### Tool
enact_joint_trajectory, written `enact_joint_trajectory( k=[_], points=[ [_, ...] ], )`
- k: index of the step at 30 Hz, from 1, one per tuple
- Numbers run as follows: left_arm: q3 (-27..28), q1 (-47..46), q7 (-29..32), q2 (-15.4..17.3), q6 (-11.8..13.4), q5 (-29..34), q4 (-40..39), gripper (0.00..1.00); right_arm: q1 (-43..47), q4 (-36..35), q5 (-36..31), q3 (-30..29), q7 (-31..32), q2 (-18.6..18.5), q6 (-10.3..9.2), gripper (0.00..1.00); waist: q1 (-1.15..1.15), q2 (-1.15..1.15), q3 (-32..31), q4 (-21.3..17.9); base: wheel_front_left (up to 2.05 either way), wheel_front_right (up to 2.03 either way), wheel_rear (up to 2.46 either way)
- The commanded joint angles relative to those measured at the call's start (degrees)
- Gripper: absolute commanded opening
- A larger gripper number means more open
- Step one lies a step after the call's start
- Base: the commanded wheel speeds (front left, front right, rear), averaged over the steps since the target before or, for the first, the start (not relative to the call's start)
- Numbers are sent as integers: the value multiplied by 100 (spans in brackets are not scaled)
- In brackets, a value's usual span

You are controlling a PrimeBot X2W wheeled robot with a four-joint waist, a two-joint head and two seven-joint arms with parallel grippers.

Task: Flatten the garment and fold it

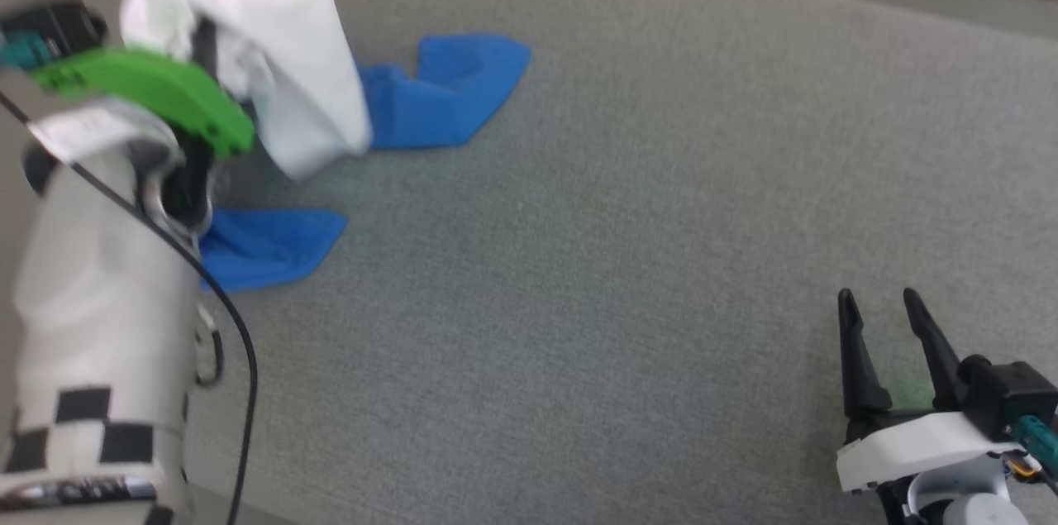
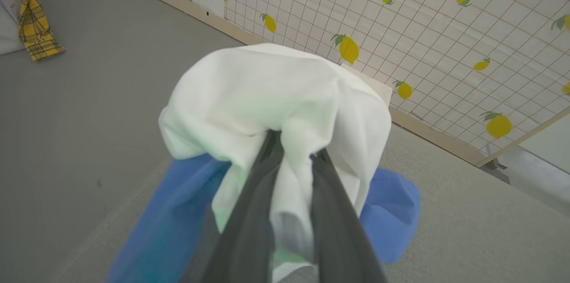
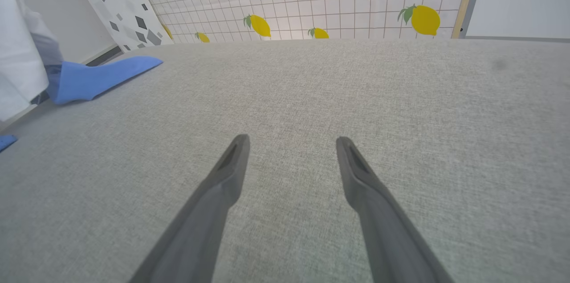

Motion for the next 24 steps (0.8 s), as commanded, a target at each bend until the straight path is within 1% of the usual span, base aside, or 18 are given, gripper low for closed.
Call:
enact_joint_trajectory(
  k=[1, 7, 10, 13, 19, 24],
  points=[
    [-20, -313, -5, 77, -45, -6, -185, 0, -51, 105, 71, 39, -75, -3, -9, 100, -1, 34, -492, 26, 0, 0, 0],
    [-196, -1171, 239, 303, -84, 130, -811, 0, 52, 539, 304, 110, -243, -3, -9, 100, -1, 34, -1019, -274, 0, 0, 0],
    [-367, -1627, 405, 346, -103, 243, -1027, 0, 81, 712, 376, 114, -301, -3, -9, 100, -1, 34, -1203, -460, 0, 0, 0],
    [-537, -2115, 573, 296, -133, 287, -1163, 0, 98, 862, 440, 144, -341, -3, -9, 100, -1, 34, -1371, -702, 0, 0, 0],
    [-732, -2988, 669, -71, -198, 93, -1085, 0, 132, 1074, 492, 219, -372, -3, -9, 100, -1, 34, -1569, -1200, 0, 0, 0],
    [-874, -3433, 648, -502, -245, -195, -731, 0, 223, 1122, 490, 242, -377, -3, -9, 100, -1, 34, -1666, -1590, 0, 0, 0]
  ],
)
